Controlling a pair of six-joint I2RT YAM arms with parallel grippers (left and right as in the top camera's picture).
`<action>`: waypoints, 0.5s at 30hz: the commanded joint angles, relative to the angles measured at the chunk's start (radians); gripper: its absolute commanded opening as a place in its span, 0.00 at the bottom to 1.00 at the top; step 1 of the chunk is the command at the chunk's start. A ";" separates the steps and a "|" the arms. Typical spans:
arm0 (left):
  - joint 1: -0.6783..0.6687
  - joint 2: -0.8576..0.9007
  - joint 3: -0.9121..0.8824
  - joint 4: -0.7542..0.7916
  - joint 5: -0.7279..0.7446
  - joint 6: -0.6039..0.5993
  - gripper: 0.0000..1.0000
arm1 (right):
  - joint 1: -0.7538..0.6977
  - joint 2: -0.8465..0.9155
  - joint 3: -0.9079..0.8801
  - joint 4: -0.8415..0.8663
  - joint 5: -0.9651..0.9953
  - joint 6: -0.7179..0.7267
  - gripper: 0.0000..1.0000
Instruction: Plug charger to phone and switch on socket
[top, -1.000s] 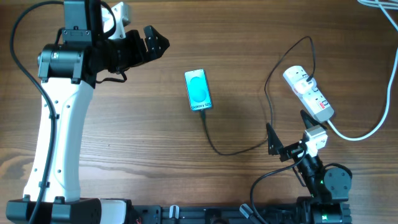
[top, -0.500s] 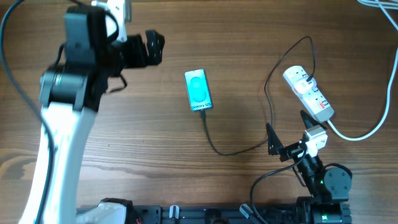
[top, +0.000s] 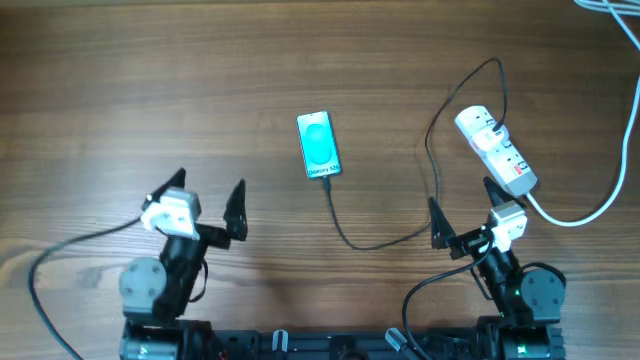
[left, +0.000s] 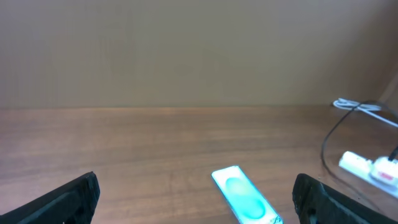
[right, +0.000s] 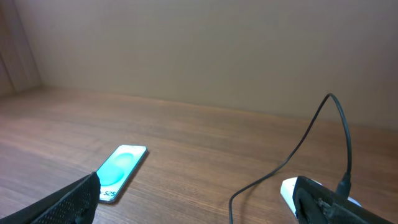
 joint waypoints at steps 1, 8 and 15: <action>0.006 -0.128 -0.113 0.010 -0.040 0.016 1.00 | 0.005 -0.008 -0.001 0.003 0.010 0.015 1.00; 0.006 -0.243 -0.232 -0.016 -0.051 0.015 1.00 | 0.005 -0.008 -0.001 0.003 0.010 0.015 1.00; 0.006 -0.243 -0.232 -0.015 -0.051 0.015 1.00 | 0.005 -0.008 -0.001 0.003 0.010 0.015 1.00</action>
